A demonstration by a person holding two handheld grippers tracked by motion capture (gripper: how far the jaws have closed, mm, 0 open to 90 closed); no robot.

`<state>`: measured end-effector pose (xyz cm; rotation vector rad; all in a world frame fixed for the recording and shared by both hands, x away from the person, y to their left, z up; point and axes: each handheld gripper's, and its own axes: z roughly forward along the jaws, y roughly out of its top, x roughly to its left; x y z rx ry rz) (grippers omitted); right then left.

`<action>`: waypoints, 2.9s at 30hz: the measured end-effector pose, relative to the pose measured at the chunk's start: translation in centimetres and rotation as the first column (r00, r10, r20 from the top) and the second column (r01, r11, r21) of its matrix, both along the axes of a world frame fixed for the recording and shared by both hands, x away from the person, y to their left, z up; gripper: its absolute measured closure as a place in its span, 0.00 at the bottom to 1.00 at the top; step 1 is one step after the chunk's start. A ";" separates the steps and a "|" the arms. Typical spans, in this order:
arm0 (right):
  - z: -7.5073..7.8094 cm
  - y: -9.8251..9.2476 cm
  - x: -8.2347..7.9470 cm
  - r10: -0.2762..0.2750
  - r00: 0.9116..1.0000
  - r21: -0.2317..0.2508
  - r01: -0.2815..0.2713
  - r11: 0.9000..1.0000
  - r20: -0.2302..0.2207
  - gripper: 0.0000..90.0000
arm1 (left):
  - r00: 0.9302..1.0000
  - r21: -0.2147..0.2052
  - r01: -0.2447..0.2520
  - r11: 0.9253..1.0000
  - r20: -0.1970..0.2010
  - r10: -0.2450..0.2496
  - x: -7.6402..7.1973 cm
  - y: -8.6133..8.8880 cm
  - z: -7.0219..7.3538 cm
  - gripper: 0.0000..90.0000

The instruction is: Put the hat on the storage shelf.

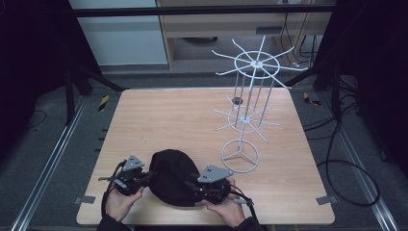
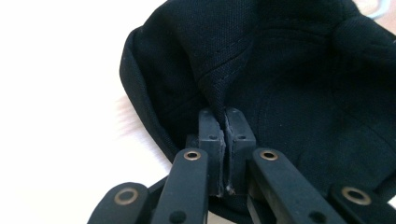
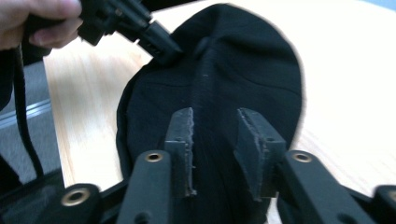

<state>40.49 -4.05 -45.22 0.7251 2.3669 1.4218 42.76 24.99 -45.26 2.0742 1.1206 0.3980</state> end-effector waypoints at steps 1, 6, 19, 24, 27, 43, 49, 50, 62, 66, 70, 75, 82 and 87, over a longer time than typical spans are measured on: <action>0.3 -0.4 0.0 -0.014 1.000 0.004 0.014 1.000 0.009 0.70 | 1.000 0.002 -0.006 1.000 0.005 0.006 0.0 0.3 0.1 0.95; 1.2 -3.4 0.4 -0.113 0.993 0.021 0.112 0.994 0.044 0.65 | 0.998 -0.041 -0.032 0.999 0.048 0.034 -0.3 0.9 1.0 0.65; 0.6 -12.7 -0.7 -0.336 0.941 -0.015 0.337 0.941 0.048 0.51 | 0.988 -0.093 0.026 0.995 0.154 -0.011 -0.4 -2.1 4.1 0.35; 0.2 -14.9 -1.1 -0.390 0.919 -0.031 0.392 0.919 0.063 0.47 | 0.990 -0.058 0.039 0.998 0.137 -0.031 0.0 -3.8 3.7 0.29; -0.1 -16.2 -1.2 -0.426 0.903 -0.027 0.427 0.904 0.050 0.44 | 0.993 -0.034 0.023 0.999 0.118 -0.019 0.7 -4.6 3.1 0.27; -1.4 -19.4 -0.3 -0.497 0.867 -0.058 0.497 0.866 0.008 0.41 | 0.999 -0.090 -0.014 0.996 -0.045 0.010 3.1 -4.4 -0.3 0.82; -1.8 -19.9 0.1 -0.511 0.859 -0.070 0.510 0.857 -0.003 0.42 | 1.000 -0.112 0.006 0.994 0.010 -0.005 2.3 -4.0 0.8 0.86; -1.8 -20.1 0.1 -0.514 0.858 -0.072 0.513 0.856 -0.002 0.42 | 1.000 -0.115 0.014 0.993 0.025 -0.011 2.1 -4.0 1.1 0.86; -2.2 -21.1 0.4 -0.543 0.840 -0.075 0.541 0.838 -0.011 0.43 | 0.987 -0.182 0.077 0.980 0.152 -0.049 0.1 -3.4 4.4 0.88; -2.2 -21.2 0.4 -0.548 0.836 -0.074 0.546 0.834 -0.008 0.43 | 0.978 -0.212 0.102 0.972 0.198 -0.059 -0.4 -3.1 5.7 0.88; -2.3 -21.4 0.5 -0.556 0.831 -0.071 0.554 0.829 -0.007 0.43 | 0.967 -0.248 0.123 0.961 0.247 -0.060 -1.1 -2.8 7.2 0.88; -2.4 -21.7 0.6 -0.569 0.823 -0.070 0.567 0.821 -0.001 0.42 | 0.949 -0.280 0.160 0.947 0.306 -0.070 -1.9 -2.6 9.1 0.88; -2.4 -21.7 0.5 -0.571 0.821 -0.071 0.570 0.819 0.001 0.42 | 0.909 -0.330 0.217 0.919 0.411 -0.067 -2.7 -2.0 12.2 0.88; -2.4 -21.7 0.6 -0.570 0.822 -0.073 0.568 0.820 0.004 0.41 | 0.878 -0.362 0.247 0.899 0.476 -0.050 -2.8 -1.7 14.9 0.88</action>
